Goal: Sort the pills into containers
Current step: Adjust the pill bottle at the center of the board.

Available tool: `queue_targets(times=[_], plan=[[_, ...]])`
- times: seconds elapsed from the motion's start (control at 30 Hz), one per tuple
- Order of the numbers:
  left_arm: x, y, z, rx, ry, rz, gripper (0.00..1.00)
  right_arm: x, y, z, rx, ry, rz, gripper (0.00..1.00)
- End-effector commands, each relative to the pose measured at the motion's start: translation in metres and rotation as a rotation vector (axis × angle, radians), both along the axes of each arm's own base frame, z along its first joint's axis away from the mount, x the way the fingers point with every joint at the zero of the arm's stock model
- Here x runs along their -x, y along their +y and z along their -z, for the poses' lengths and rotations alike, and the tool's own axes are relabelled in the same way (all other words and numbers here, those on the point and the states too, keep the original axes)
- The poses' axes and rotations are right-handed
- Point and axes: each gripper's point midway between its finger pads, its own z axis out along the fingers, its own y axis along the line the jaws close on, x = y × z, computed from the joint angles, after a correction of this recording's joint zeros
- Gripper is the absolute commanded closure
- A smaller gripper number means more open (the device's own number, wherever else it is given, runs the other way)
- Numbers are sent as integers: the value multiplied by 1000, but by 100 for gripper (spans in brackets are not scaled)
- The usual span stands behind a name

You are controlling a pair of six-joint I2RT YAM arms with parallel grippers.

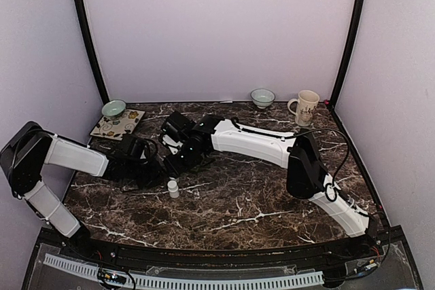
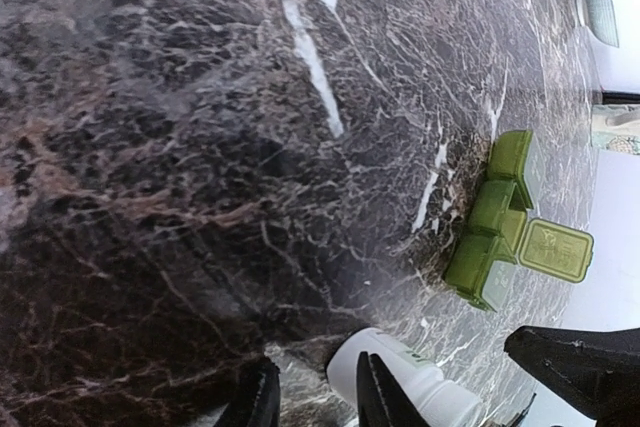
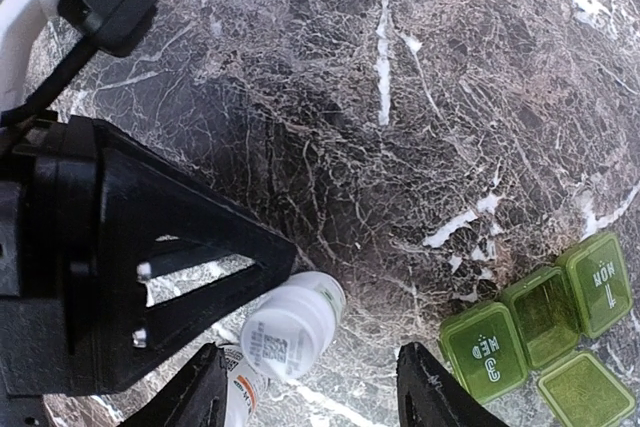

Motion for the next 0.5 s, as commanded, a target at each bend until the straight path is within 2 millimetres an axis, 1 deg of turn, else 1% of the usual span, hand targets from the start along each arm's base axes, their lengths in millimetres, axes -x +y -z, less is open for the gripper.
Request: queue_targets(times=[0.0,0.17,0.47], plan=[[-6,-9,-5,38,-19,35,71,-3,6,-8,-35,-8,1,42],[-6,-14,-7,57,-26,50,72,-4,5,-6,-29,-11,2,43],[-8,-14,-8,62,-28,45,72,-2,1,2,-4,-3,1,47]])
